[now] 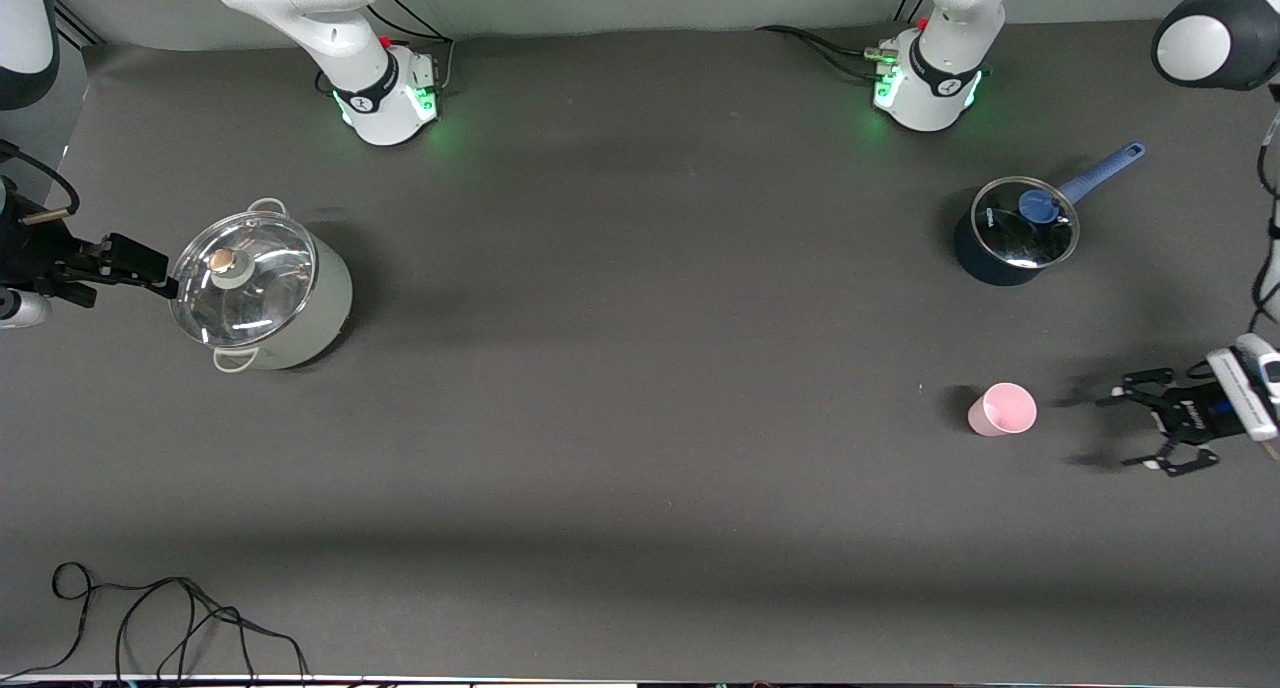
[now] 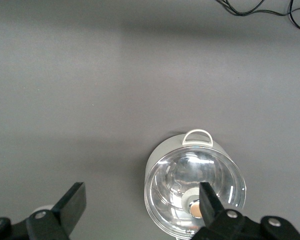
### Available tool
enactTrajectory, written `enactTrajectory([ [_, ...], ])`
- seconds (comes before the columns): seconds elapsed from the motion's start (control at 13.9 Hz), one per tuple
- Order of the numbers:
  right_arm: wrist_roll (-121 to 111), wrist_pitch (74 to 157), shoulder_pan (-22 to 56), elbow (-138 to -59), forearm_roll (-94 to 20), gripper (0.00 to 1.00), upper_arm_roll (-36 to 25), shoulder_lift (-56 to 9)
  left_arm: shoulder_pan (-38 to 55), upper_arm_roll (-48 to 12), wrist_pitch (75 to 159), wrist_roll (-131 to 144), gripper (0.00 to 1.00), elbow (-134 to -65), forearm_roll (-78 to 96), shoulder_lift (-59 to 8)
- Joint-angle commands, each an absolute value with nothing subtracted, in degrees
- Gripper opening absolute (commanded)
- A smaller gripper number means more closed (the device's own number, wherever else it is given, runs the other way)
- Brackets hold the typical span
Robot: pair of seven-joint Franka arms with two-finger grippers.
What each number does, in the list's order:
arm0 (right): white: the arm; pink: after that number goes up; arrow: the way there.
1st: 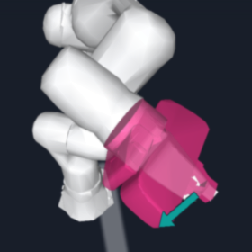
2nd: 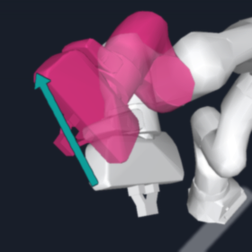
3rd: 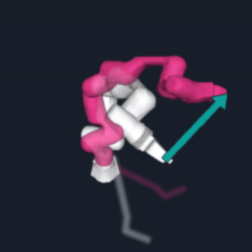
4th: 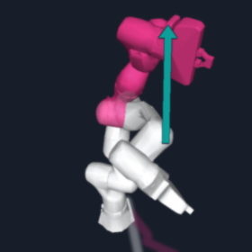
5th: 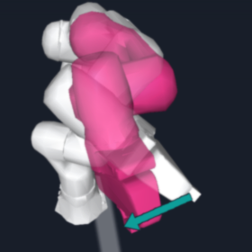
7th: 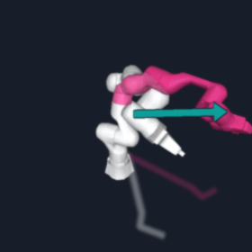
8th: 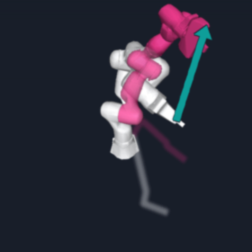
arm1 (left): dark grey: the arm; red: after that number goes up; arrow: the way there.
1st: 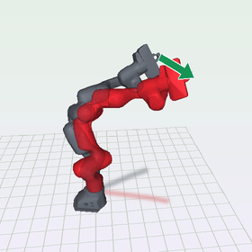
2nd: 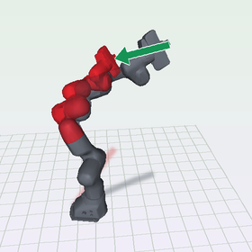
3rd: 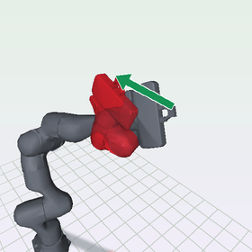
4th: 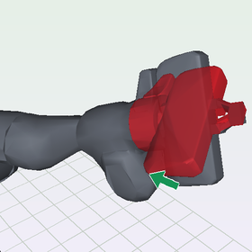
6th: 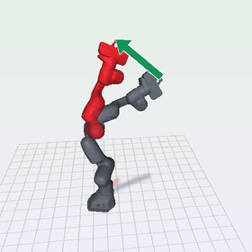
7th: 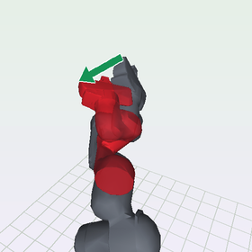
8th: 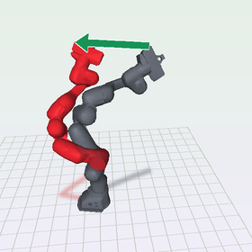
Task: Transfer pink cup from left to right arm
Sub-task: 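Lower the left gripper beside the pink cup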
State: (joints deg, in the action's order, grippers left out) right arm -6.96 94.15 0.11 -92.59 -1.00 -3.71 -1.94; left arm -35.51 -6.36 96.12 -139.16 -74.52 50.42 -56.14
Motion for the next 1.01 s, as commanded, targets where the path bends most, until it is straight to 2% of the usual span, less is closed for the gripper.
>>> enactTrajectory([
  [0.0, -7.21, 93.16, 0.26, -91.84, -1.93, 1.00, -4.13, -1.76, -35.86, -6.86, 92.38, -140.45, 0.99, -75.40, 52.47, -57.39],
  [0.94, -7.47, 93.43, 0.35, -92.37, -1.76, 1.00, -4.04, -1.58, -34.54, -11.77, 88.77, -149.06, 0.99, -77.70, 52.91, -63.54],
])
